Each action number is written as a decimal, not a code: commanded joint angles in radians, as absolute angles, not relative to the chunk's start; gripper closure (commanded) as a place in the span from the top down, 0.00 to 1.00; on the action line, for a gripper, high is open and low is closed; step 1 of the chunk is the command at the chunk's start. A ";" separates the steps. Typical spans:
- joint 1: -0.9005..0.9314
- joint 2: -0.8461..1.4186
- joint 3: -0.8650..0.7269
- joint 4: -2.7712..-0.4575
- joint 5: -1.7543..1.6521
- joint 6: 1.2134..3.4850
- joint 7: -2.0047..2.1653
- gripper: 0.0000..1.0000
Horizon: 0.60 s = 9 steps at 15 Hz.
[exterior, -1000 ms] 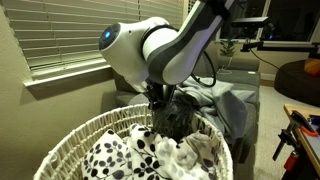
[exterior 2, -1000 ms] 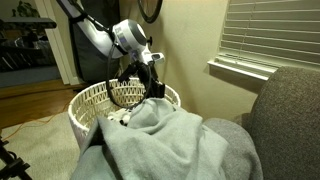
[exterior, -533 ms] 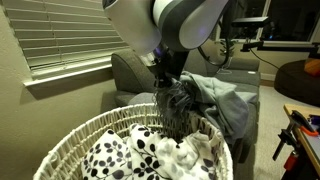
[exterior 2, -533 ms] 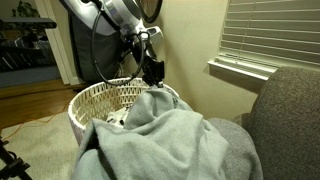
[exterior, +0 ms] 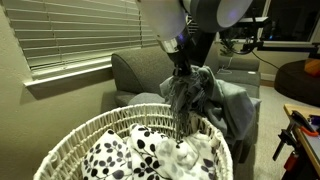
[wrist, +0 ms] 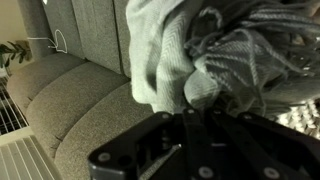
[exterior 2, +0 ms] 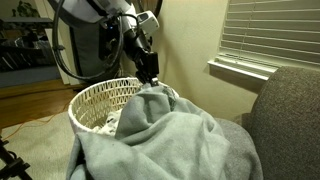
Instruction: Put the green blanket in the basket on the couch
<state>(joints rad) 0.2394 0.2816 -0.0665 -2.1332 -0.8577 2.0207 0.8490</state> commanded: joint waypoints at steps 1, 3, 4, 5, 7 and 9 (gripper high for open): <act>0.159 0.127 -0.050 -2.272 -0.864 2.053 0.870 0.01; 0.119 0.084 -0.058 -2.296 -0.858 2.059 0.864 0.01; 0.099 0.067 -0.061 -2.303 -0.859 2.058 0.864 0.01; 0.079 0.048 -0.065 -2.309 -0.860 2.057 0.859 0.01; 0.044 0.014 -0.068 -2.319 -0.865 2.052 0.856 0.01; 0.018 -0.003 -0.070 -2.322 -0.867 2.051 0.855 0.01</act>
<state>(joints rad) 0.0560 0.0783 -0.0708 -2.2609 -0.8556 2.0296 0.8493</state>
